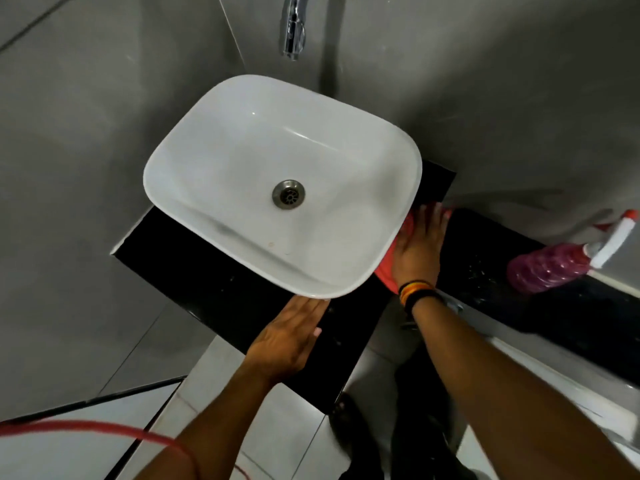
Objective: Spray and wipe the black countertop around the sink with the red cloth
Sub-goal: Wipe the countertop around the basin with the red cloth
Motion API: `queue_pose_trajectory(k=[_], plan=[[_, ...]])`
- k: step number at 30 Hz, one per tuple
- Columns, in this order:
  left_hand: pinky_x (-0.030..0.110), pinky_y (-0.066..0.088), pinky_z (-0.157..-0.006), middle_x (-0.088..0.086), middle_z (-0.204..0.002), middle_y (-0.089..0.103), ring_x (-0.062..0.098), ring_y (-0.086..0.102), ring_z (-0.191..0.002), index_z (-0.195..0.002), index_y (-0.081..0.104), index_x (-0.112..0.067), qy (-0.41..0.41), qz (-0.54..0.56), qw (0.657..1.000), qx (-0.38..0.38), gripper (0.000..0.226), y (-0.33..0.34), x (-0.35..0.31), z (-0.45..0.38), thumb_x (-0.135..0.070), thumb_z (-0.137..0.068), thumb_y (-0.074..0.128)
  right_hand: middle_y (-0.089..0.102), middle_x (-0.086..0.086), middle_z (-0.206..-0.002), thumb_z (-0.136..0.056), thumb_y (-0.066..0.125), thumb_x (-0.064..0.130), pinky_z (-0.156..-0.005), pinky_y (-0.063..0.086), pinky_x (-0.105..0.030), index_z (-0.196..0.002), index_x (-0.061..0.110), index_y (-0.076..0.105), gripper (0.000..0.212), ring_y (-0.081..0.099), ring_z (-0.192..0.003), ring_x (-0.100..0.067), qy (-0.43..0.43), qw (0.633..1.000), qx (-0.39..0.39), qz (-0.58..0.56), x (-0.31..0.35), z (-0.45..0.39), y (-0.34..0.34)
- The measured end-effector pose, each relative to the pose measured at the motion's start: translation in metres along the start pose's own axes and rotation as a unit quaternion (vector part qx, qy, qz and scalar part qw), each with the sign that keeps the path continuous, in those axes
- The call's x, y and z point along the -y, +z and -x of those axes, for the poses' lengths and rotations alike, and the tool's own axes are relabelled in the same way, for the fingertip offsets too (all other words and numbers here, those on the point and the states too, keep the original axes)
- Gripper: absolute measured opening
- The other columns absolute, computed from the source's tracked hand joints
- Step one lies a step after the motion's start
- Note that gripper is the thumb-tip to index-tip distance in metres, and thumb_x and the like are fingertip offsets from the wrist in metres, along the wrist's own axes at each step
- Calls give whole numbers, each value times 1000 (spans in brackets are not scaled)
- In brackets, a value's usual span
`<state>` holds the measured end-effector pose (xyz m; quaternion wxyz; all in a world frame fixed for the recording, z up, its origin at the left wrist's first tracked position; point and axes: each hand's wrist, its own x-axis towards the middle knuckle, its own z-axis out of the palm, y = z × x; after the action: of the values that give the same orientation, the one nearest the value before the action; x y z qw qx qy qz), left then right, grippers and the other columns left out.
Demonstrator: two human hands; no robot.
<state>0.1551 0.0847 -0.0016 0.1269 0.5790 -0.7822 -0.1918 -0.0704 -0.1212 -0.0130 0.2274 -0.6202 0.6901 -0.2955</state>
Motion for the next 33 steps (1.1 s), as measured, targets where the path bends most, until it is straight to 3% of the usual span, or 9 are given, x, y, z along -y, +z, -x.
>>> queue_pose_trajectory(k=[3,6,13,16,19,21,25,29,33], plan=[[37,23,-130,5,-167,39,20,30,-157,-161,35,-12,-3,5,1000,-12,56,0,1,0,-31,-109,37,18,-22,-166,-100,42,36,-125,19,-48,-152,8,40,59,14,-154,-37,20,999,-7,-30,0,-36,-4],[37,25,-129,5,-165,41,20,32,-157,-161,37,-12,-5,15,1000,-16,55,1,-1,0,-32,-110,37,23,-17,-163,-89,43,33,-120,29,-45,-152,7,39,68,29,-147,-37,41,997,-20,-54,9,-56,-15],[40,26,-128,1,-167,39,16,32,-157,-162,32,-18,1,2,1000,-23,54,2,1,1,-30,-110,37,37,-26,-149,-81,34,56,-120,28,-44,-149,2,38,87,42,-136,-41,103,989,2,-108,13,-94,-18],[41,28,-126,1,-166,40,16,34,-156,-161,35,-16,5,-12,1000,-27,54,2,-2,0,-29,-109,36,40,-13,-153,-92,54,34,-112,40,-43,-148,14,44,60,45,-135,-35,101,989,-14,-109,4,-86,-35],[38,23,-129,3,-166,38,19,34,-156,-160,35,-11,13,-29,999,-27,54,0,-3,-3,-31,-110,31,46,-13,-151,-103,46,38,-116,37,-44,-145,18,49,47,46,-138,-31,113,980,-92,-139,-23,-76,-49],[35,20,-130,6,-167,36,23,34,-156,-160,35,-7,31,-49,998,-20,55,1,-6,-3,-32,-112,28,38,-22,-155,-103,45,26,-118,34,-47,-148,9,44,49,41,-141,-39,66,990,-102,-77,-48,-69,-60],[35,20,-130,7,-171,29,22,27,-159,-161,32,-7,77,-75,994,-6,56,6,-31,-15,-32,-112,27,29,-27,-158,-103,50,19,-120,30,-53,-153,4,34,55,30,-145,-46,37,998,-52,5,-98,-69,-73],[34,15,-132,10,-172,24,21,19,-161,-162,30,-5,106,-51,993,-2,56,26,-82,-72,-27,-111,31,22,-24,-164,-105,42,35,-125,10,-55,-157,2,22,65,13,-153,-42,42,989,98,103,-127,-68,-63],[32,8,-132,8,-172,22,18,13,-162,-162,30,-6,52,-32,998,-15,56,47,-113,-140,-28,-110,30,13,-16,-168,-106,37,33,-126,4,-49,-160,8,14,63,7,-156,-32,77,976,154,136,-134,-47,-56]])
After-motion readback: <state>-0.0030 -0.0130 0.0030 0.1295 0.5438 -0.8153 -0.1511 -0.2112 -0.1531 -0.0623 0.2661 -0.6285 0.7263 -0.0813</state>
